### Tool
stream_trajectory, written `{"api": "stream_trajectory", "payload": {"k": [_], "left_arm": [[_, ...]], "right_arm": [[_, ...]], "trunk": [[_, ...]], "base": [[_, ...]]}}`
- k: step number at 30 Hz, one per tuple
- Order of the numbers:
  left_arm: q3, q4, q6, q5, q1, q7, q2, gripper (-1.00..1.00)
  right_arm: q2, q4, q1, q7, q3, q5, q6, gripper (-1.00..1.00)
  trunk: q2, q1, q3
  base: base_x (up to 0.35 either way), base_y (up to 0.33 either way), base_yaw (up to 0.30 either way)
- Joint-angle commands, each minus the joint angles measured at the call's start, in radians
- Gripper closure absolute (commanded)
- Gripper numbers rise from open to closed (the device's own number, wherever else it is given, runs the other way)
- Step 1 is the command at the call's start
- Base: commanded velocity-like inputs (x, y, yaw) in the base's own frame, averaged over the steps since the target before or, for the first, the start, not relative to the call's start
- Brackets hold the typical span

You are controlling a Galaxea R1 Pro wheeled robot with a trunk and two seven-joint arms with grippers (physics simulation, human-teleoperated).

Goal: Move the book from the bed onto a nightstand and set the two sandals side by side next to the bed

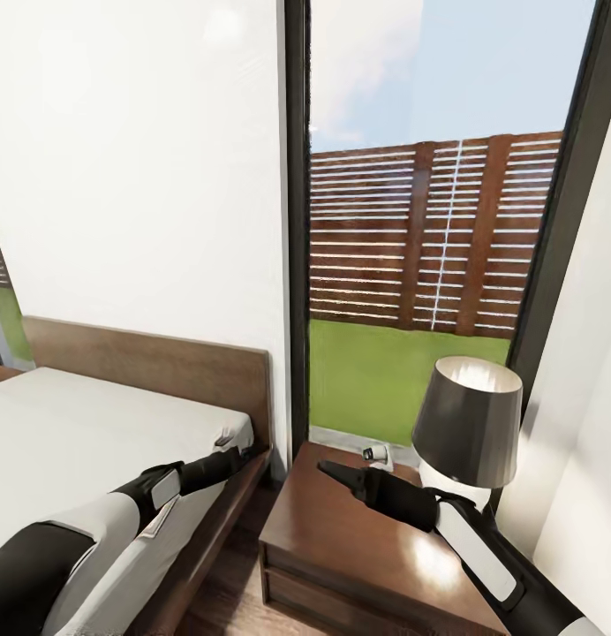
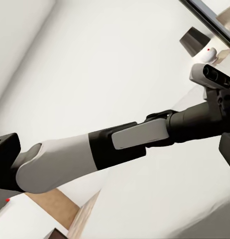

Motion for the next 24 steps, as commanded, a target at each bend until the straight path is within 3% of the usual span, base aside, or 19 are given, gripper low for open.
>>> {"api": "stream_trajectory", "payload": {"k": [1,24], "left_arm": [[-0.006,-0.001,0.010,0.011,0.000,-0.002,0.000,-1.00],[-0.006,-0.001,0.010,0.011,0.000,-0.002,0.000,-1.00]], "right_arm": [[-0.001,0.003,-0.001,0.000,0.002,-0.011,0.008,-1.00],[0.001,0.019,-0.001,0.003,0.002,-0.015,0.007,-1.00]], "trunk": [[-0.008,0.004,-0.004],[-0.169,0.092,-0.076]], "base": [[0.000,0.000,0.000],[0.000,0.000,0.000]]}}
